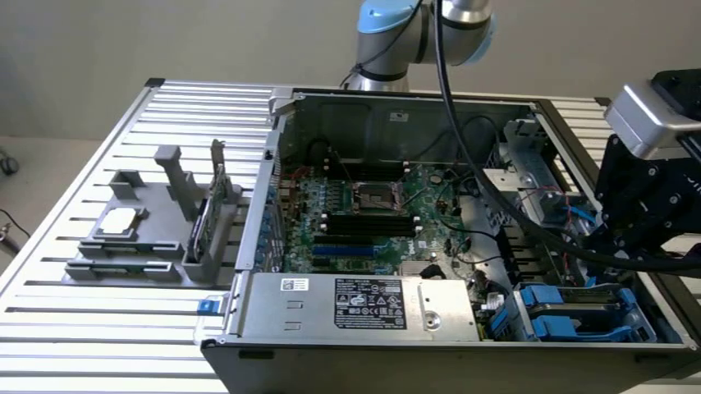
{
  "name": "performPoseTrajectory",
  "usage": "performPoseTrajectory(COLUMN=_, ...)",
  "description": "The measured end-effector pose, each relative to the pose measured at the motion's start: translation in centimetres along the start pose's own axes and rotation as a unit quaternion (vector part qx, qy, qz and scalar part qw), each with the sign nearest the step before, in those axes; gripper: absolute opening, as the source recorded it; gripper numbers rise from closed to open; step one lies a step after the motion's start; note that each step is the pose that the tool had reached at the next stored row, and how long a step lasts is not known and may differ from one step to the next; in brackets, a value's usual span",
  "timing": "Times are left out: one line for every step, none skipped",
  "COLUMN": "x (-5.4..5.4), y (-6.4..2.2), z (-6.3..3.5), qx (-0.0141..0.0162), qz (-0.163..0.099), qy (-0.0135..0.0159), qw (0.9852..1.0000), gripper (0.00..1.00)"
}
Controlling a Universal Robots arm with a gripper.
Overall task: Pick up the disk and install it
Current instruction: 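Insert the first disk wire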
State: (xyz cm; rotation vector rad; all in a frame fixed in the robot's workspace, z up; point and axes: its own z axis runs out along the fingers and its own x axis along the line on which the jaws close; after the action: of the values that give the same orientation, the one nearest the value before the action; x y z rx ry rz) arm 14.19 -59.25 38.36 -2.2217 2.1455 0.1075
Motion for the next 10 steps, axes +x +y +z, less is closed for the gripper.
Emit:
performPoseTrajectory(x=0.00, y=0.00, z=-0.01, qx=0.0009, qz=0.005, qy=-0.0003, qw=1.0000, gripper=0.25)
performPoseTrajectory(x=-0.01, y=0.00, z=-0.02, qx=0.0017, qz=0.011, qy=-0.0006, qw=0.9999, gripper=0.25)
performPoseTrajectory(x=-0.01, y=0.00, z=-0.02, qx=0.0025, qz=0.017, qy=-0.0009, qw=0.9999, gripper=0.25)
performPoseTrajectory(x=-0.01, y=0.00, z=-0.03, qx=0.0033, qz=0.022, qy=-0.0013, qw=0.9997, gripper=0.25)
performPoseTrajectory(x=-0.01, y=0.00, z=-0.04, qx=0.0039, qz=0.028, qy=-0.0018, qw=0.9996, gripper=0.25)
performPoseTrajectory(x=-0.01, y=0.00, z=-0.04, qx=0.0046, qz=0.034, qy=-0.0024, qw=0.9994, gripper=0.25)
performPoseTrajectory(x=-0.01, y=0.00, z=-0.03, qx=0.0053, qz=0.041, qy=-0.0032, qw=0.9991, gripper=0.25)
performPoseTrajectory(x=-0.01, y=0.00, z=-0.02, qx=0.0059, qz=0.048, qy=-0.0037, qw=0.9988, gripper=0.25)
performPoseTrajectory(x=-0.01, y=0.00, z=-0.02, qx=0.0065, qz=0.055, qy=-0.0041, qw=0.9984, gripper=0.25)
performPoseTrajectory(x=-0.01, y=0.00, z=-0.02, qx=0.0072, qz=0.063, qy=-0.0044, qw=0.9980, gripper=0.25)
